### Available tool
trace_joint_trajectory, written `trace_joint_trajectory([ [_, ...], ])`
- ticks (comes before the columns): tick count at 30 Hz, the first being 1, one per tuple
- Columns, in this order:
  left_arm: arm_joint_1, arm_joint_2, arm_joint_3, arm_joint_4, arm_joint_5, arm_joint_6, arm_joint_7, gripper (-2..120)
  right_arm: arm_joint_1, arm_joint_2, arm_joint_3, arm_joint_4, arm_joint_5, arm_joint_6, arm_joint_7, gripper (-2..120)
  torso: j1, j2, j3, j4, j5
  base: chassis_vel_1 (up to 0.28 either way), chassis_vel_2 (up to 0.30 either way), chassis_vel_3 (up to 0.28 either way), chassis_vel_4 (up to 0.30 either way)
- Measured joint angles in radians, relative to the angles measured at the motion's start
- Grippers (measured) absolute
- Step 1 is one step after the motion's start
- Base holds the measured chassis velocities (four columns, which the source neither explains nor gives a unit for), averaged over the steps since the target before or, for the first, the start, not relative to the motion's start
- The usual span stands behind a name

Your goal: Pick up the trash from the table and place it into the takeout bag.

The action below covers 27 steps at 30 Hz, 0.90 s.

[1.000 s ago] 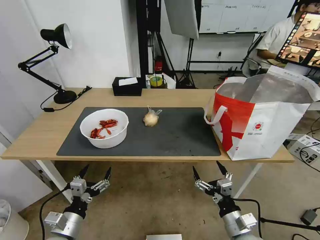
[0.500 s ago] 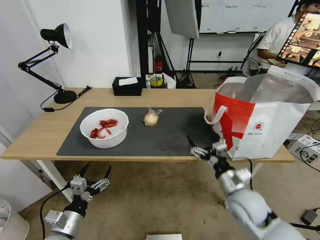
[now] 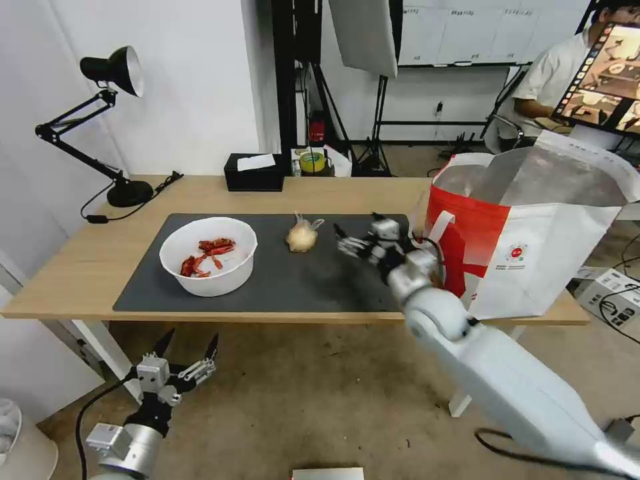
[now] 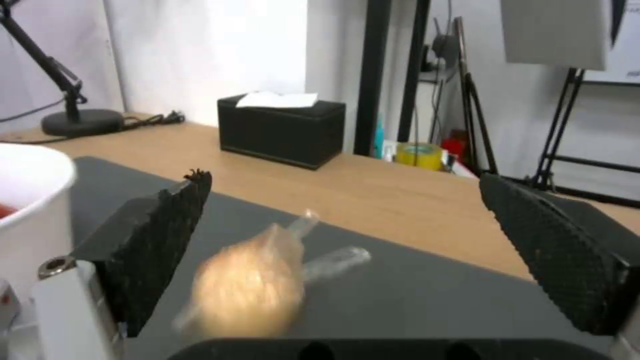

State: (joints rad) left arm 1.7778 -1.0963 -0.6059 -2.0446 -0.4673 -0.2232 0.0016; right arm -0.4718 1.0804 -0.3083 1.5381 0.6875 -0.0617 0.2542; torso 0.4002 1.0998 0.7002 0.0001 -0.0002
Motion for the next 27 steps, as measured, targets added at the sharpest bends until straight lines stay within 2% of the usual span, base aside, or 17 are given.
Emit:
trace_joint_trajectory([
  [1, 0.0, 0.0, 0.0, 0.0, 0.0, 0.0, 0.0, 100, 0.0, 0.0, 0.0, 0.0, 0.0, 0.0, 0.0, 100, 0.0, 0.0, 0.0, 0.0, 0.0, 0.0, 0.0, 0.0, 0.0],
  [4, 0.0, -0.002, -0.001, 0.003, 0.0, 0.001, 0.0, 100, 0.087, 0.093, -0.049, -0.14, -0.005, -0.04, 0.001, 100, 0.0, 0.0, 0.0, 0.0001, -0.0001, 0.0, 0.0, 0.0, 0.0],
  [5, 0.0, -0.002, -0.001, 0.003, 0.0, 0.001, 0.0, 100, 0.087, 0.093, -0.049, -0.14, -0.005, -0.04, 0.001, 100, 0.0, 0.0, 0.0, 0.0001, -0.0001, 0.0, 0.0, 0.0, 0.0],
  [7, 0.0, -0.002, -0.003, 0.005, -0.001, 0.001, 0.0, 100, 0.13, 0.154, -0.077, -0.237, -0.013, -0.074, 0.001, 100, 0.0, 0.0, 0.0, 0.0, 0.0001, 0.0, 0.0, 0.0, 0.0],
  [10, 0.0, -0.002, -0.007, 0.005, -0.005, 0.001, 0.0, 100, 0.156, 0.2, -0.091, -0.308, -0.03, -0.109, -0.001, 100, 0.0, 0.0, 0.0, 0.0, 0.0, 0.0, 0.0, 0.0, 0.0],
  [27, 0.006, 0.007, -0.017, 0.002, -0.021, 0.001, 0.0, 100, 0.213, 0.333, -0.11, -0.477, 0.001, -0.236, -0.057, 100, 0.0, 0.0, 0.0, -0.0002, 0.0001, 0.0, 0.0, 0.0, 0.0],
])
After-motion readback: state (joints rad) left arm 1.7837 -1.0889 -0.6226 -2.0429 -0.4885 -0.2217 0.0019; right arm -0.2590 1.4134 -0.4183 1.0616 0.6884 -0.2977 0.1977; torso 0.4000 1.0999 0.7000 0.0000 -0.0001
